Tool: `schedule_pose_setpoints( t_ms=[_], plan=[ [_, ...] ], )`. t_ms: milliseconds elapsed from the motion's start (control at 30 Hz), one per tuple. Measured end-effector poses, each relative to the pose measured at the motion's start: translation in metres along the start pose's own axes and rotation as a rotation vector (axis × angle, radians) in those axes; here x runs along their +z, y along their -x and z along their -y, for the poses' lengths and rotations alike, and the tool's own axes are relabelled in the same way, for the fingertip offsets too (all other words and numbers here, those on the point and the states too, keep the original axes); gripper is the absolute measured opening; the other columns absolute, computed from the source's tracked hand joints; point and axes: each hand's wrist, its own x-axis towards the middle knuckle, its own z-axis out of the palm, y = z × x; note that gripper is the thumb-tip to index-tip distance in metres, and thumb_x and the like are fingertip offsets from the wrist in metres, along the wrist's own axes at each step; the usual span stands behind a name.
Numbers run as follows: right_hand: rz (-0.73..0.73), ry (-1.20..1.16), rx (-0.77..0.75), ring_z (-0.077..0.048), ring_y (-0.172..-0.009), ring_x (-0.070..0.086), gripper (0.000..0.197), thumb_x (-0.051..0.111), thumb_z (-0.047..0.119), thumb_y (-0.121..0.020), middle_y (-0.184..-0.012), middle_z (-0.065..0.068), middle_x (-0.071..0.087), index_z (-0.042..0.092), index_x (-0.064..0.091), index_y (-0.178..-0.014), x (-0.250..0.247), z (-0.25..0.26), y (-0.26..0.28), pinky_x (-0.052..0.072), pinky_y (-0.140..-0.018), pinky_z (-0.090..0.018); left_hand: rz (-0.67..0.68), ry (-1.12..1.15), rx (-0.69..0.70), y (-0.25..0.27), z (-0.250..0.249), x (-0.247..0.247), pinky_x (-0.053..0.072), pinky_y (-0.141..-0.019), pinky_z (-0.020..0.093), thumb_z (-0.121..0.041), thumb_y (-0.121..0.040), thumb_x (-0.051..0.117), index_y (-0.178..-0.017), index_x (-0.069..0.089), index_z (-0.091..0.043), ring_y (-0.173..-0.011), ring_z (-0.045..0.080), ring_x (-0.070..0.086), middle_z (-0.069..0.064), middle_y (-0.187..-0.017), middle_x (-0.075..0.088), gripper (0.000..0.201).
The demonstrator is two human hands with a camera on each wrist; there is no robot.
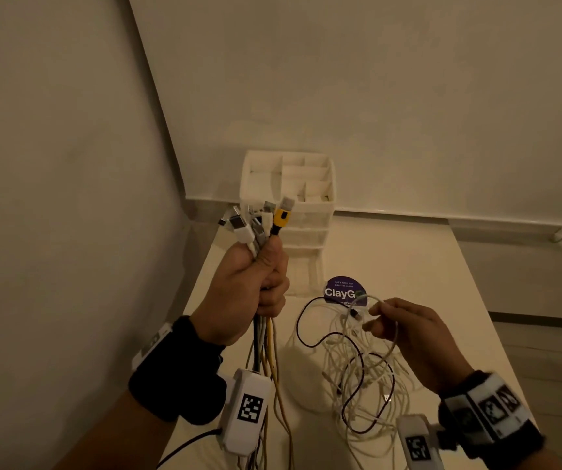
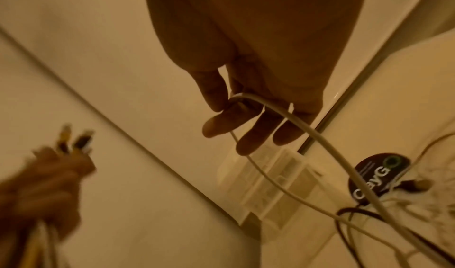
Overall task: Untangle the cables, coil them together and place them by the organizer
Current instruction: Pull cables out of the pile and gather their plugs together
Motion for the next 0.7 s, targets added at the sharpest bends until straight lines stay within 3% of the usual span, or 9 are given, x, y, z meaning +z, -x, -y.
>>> schedule_pose_setpoints(
  t_ms=[67, 200, 267, 333, 433, 533, 633, 700],
  plan=[
    [0.047, -0.222, 0.004, -0.034, -0.078, 0.063, 0.024, 0.04, -0.002, -0.094, -0.086, -0.022, 0.067, -0.009, 0.063, -0.093, -0.002, 0.013, 0.008, 0.046, -0.08, -0.044, -0.029, 0.033, -0.04, -0.004, 0.008, 0.003, 0.017, -0.041, 0.019, -0.033, -0.095, 0.045, -0.066, 0.031, -0.015, -0.039, 0.007, 0.02, -0.001, -0.055, 0.024, 0.037],
    [0.18, -0.38, -0.183, -0.031, -0.076, 0.064, 0.016, 0.049, 0.003, -0.085, -0.133, -0.004, 0.061, -0.006, 0.062, -0.088, 0.003, 0.037, 0.028, 0.047, -0.061, -0.036, -0.079, 0.084, -0.178, -0.014, 0.023, 0.016, 0.014, -0.04, 0.017, -0.037, -0.088, 0.058, -0.068, 0.04, -0.017, -0.037, 0.007, 0.016, -0.002, -0.053, 0.02, 0.034],
    [0.232, -0.214, -0.344, -0.035, -0.086, 0.066, 0.016, 0.063, 0.011, -0.078, -0.14, 0.004, 0.055, -0.005, 0.067, -0.079, 0.007, 0.044, 0.036, 0.048, -0.055, -0.038, -0.083, 0.101, -0.266, -0.017, 0.03, 0.025, 0.015, -0.04, 0.015, -0.043, -0.085, 0.065, -0.072, 0.051, -0.013, -0.036, 0.007, 0.016, -0.003, -0.051, 0.02, 0.036],
    [0.248, -0.01, -0.44, -0.037, -0.088, 0.065, 0.013, 0.06, 0.004, -0.075, -0.139, 0.008, 0.055, -0.002, 0.071, -0.071, 0.012, 0.046, 0.041, 0.05, -0.055, -0.043, -0.06, 0.122, -0.336, -0.02, 0.034, 0.033, 0.013, -0.04, 0.016, -0.05, -0.079, 0.068, -0.078, 0.058, -0.01, -0.034, 0.006, 0.017, -0.003, -0.049, 0.021, 0.041],
    [0.276, 0.137, -0.447, -0.024, -0.076, 0.067, 0.021, 0.053, -0.005, -0.074, -0.136, 0.014, 0.056, -0.001, 0.073, -0.072, 0.018, 0.044, 0.044, 0.052, -0.055, -0.043, -0.009, 0.148, -0.398, -0.024, 0.038, 0.043, 0.01, -0.039, 0.017, -0.059, -0.071, 0.071, -0.075, 0.064, -0.011, -0.032, 0.005, 0.017, -0.004, -0.045, 0.023, 0.049],
    [0.233, 0.396, -0.574, -0.009, -0.074, 0.068, 0.026, 0.052, -0.004, -0.074, -0.139, 0.023, 0.051, 0.011, 0.073, -0.072, 0.015, 0.041, 0.05, 0.053, -0.057, -0.034, -0.009, 0.144, -0.353, -0.028, 0.04, 0.048, 0.009, -0.04, 0.02, -0.055, -0.066, 0.075, -0.068, 0.068, -0.016, -0.031, 0.006, 0.018, -0.005, -0.042, 0.023, 0.039],
    [0.203, 0.619, -0.737, 0.004, -0.079, 0.067, 0.027, 0.053, -0.006, -0.073, -0.144, 0.025, 0.045, 0.015, 0.07, -0.071, 0.009, 0.04, 0.053, 0.047, -0.063, -0.013, -0.018, 0.147, -0.343, -0.031, 0.044, 0.049, 0.009, -0.04, 0.02, -0.045, -0.069, 0.079, -0.069, 0.066, -0.012, -0.031, 0.006, 0.018, -0.006, -0.042, 0.021, 0.035],
    [0.209, 0.797, -0.783, 0.003, -0.083, 0.067, 0.025, 0.055, -0.002, -0.074, -0.144, 0.03, 0.043, 0.02, 0.066, -0.071, 0.009, 0.038, 0.052, 0.052, -0.065, -0.017, 0.008, 0.19, -0.351, -0.032, 0.048, 0.048, 0.011, -0.039, 0.019, -0.046, -0.064, 0.084, -0.069, 0.064, -0.01, -0.031, 0.005, 0.017, -0.007, -0.041, 0.023, 0.042]
  ],
)
